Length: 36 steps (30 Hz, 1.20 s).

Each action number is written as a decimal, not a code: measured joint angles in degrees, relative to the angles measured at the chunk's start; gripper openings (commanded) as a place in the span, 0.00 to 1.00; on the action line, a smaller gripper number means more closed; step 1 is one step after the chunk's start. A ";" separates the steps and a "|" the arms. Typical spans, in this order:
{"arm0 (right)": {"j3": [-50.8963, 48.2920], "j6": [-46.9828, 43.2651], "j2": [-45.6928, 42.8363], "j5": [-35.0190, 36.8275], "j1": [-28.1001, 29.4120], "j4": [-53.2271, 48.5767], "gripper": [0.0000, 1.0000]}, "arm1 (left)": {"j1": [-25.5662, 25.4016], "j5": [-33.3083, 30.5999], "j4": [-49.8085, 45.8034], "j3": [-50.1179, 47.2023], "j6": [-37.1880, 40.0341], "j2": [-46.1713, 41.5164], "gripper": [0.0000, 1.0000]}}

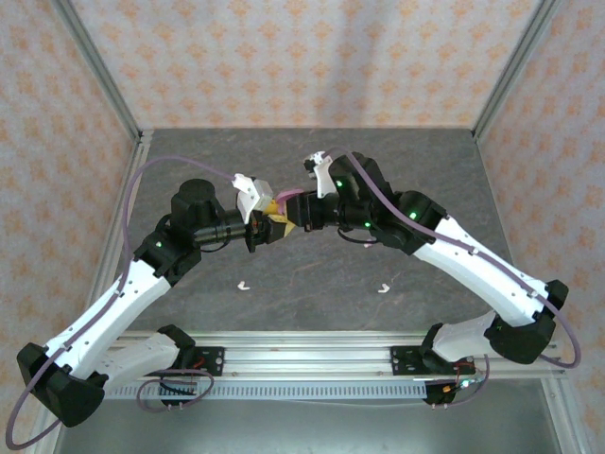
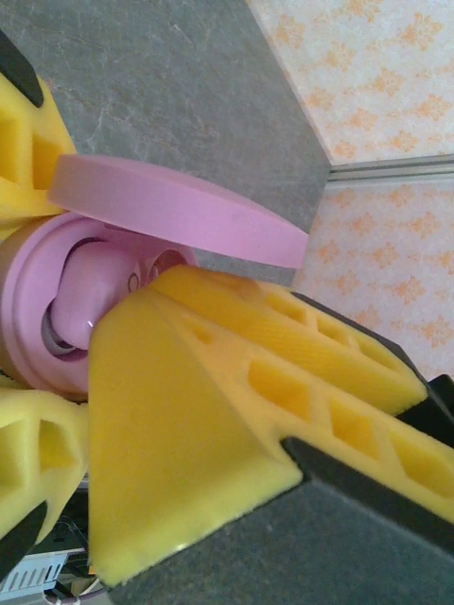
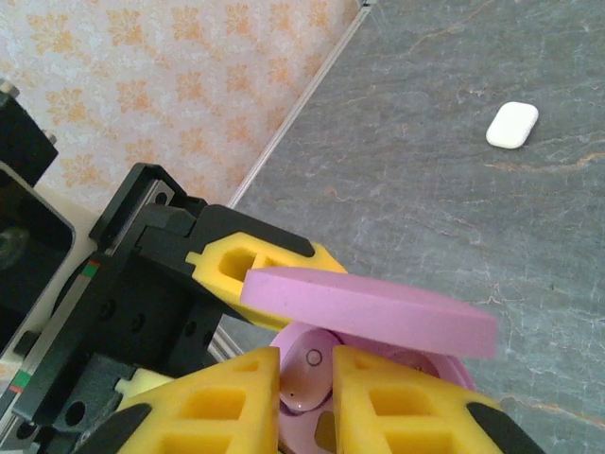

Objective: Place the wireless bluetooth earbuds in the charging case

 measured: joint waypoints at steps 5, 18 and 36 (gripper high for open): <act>0.00 -0.44 -0.61 -0.48 0.02 -0.72 0.30 | 0.00 0.00 0.02 0.00 -0.02 0.11 0.08; 0.00 -0.17 -4.90 1.55 0.00 -0.98 0.27 | 0.00 0.00 0.76 -0.33 -0.02 0.37 0.08; 0.98 6.19 -9.73 4.50 -13.92 -13.64 0.26 | 0.00 -1.55 2.56 -2.40 3.89 0.13 0.09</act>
